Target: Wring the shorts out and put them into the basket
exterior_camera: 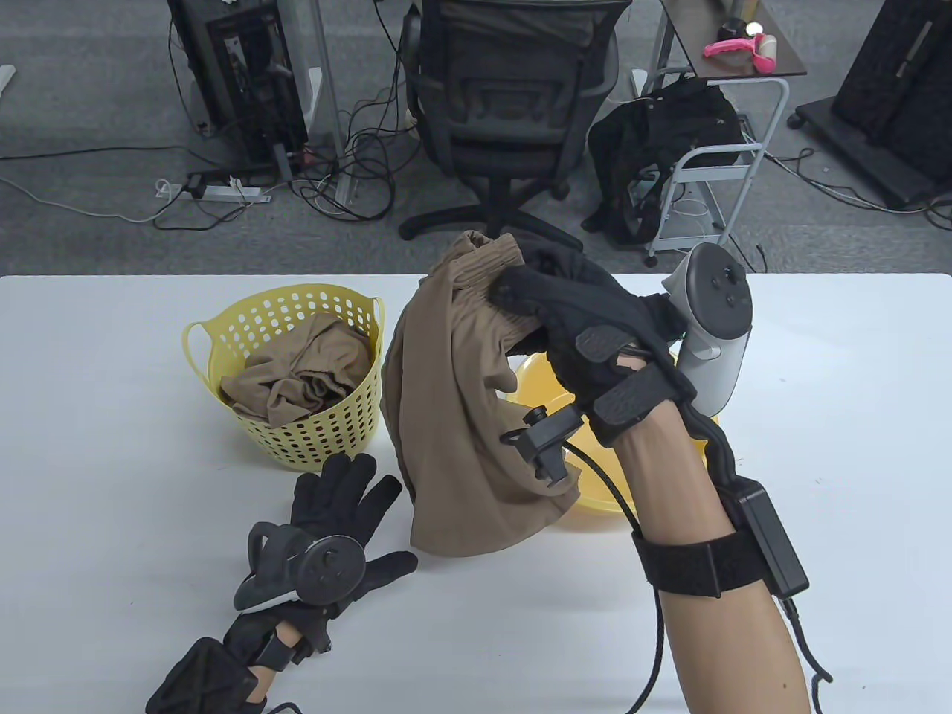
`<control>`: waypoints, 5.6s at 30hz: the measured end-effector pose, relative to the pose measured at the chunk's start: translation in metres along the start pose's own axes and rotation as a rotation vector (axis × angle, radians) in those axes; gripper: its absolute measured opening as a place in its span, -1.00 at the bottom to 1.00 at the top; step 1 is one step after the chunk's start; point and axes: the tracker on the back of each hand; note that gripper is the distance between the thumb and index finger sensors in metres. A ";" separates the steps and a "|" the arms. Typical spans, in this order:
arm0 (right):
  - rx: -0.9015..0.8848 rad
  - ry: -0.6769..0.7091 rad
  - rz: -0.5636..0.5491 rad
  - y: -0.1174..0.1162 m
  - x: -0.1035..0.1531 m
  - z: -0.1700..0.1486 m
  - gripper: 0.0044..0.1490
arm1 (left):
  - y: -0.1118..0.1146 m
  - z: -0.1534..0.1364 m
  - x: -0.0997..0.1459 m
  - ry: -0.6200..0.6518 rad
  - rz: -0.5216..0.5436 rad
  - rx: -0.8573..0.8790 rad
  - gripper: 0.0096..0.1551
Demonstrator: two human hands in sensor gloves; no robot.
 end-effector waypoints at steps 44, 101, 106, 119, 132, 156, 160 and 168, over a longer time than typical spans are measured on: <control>-0.076 -0.013 0.105 -0.031 -0.007 -0.017 -0.11 | 0.011 -0.010 -0.018 0.133 0.104 0.694 0.77; 0.660 0.069 -0.183 0.053 0.031 -0.017 -0.13 | -0.031 -0.049 -0.033 -0.159 -0.108 0.375 -0.66; 0.833 0.106 -0.164 0.052 0.039 -0.025 -0.13 | -0.046 -0.052 -0.031 -0.155 -0.132 0.372 -0.53; 1.131 0.154 -0.066 0.032 0.055 -0.058 -0.14 | -0.103 -0.044 -0.028 -0.120 0.053 0.428 -0.17; 1.147 0.141 0.010 -0.009 0.053 -0.087 -0.16 | -0.103 -0.012 -0.049 -0.096 0.183 0.692 -0.17; 0.953 0.093 0.006 -0.037 0.052 -0.104 -0.26 | -0.079 0.022 -0.067 0.057 0.273 0.724 0.48; 0.825 0.088 0.081 -0.042 0.053 -0.105 -0.30 | -0.080 0.020 -0.066 0.009 0.322 0.679 0.58; 0.703 0.088 0.207 -0.049 0.054 -0.108 -0.36 | -0.082 0.020 -0.064 -0.018 0.378 0.616 0.58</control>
Point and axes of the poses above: the tracker on the back of each hand, its own z axis roughly to the thumb side, its own x axis roughly from the fingertips to the wrist, y = z × x, and after that the axes turned 9 degrees about y, right-handed
